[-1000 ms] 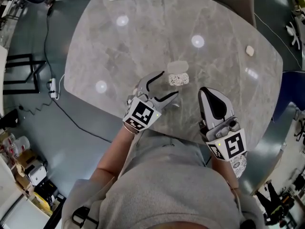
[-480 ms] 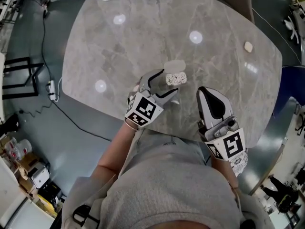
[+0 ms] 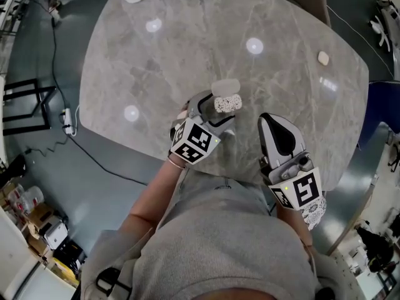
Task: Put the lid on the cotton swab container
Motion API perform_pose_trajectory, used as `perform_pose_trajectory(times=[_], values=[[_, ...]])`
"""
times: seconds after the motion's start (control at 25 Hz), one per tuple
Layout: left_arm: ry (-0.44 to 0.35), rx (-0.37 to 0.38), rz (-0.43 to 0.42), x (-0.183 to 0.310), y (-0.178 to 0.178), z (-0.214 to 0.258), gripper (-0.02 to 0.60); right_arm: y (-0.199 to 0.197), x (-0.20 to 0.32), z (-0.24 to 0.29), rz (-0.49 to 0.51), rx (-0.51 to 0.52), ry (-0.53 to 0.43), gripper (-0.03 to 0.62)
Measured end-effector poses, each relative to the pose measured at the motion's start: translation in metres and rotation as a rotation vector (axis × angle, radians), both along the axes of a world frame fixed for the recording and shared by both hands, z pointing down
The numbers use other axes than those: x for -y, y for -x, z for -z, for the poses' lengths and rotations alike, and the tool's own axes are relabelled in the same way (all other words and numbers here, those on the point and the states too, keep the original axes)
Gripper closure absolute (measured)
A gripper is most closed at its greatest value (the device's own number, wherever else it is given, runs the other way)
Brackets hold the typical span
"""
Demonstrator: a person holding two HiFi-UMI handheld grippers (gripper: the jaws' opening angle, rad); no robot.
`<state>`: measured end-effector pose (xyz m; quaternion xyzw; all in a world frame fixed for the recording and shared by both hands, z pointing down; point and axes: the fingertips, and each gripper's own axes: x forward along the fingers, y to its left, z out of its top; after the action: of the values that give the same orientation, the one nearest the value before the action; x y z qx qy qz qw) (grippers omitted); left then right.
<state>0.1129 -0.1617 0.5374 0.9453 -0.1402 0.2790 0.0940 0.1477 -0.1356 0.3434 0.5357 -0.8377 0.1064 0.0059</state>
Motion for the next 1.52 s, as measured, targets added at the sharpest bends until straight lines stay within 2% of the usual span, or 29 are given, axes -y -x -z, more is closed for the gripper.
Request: perform_pose_trajectory(times=[0.92, 1.12, 1.24, 1.36, 1.52], values=[[-0.005, 0.018, 0.126, 0.019, -0.011, -0.004, 0.215, -0.015, -0.011, 0.006, -0.051, 0.002, -0.014, 0.594], [-0.014, 0.024, 0.120, 0.020, -0.012, -0.004, 0.218, -0.015, -0.012, 0.006, -0.051, 0.009, -0.013, 0.594], [-0.020, 0.026, 0.104, 0.019, -0.011, -0.004, 0.239, -0.014, -0.013, 0.007, -0.048, 0.008, -0.012, 0.594], [-0.024, 0.018, 0.105, 0.021, -0.009, -0.002, 0.293, -0.013, -0.013, 0.005, -0.043, -0.004, -0.005, 0.594], [-0.020, 0.016, 0.105, 0.021, -0.009, -0.002, 0.296, -0.013, -0.015, 0.004, -0.045, -0.014, -0.002, 0.594]])
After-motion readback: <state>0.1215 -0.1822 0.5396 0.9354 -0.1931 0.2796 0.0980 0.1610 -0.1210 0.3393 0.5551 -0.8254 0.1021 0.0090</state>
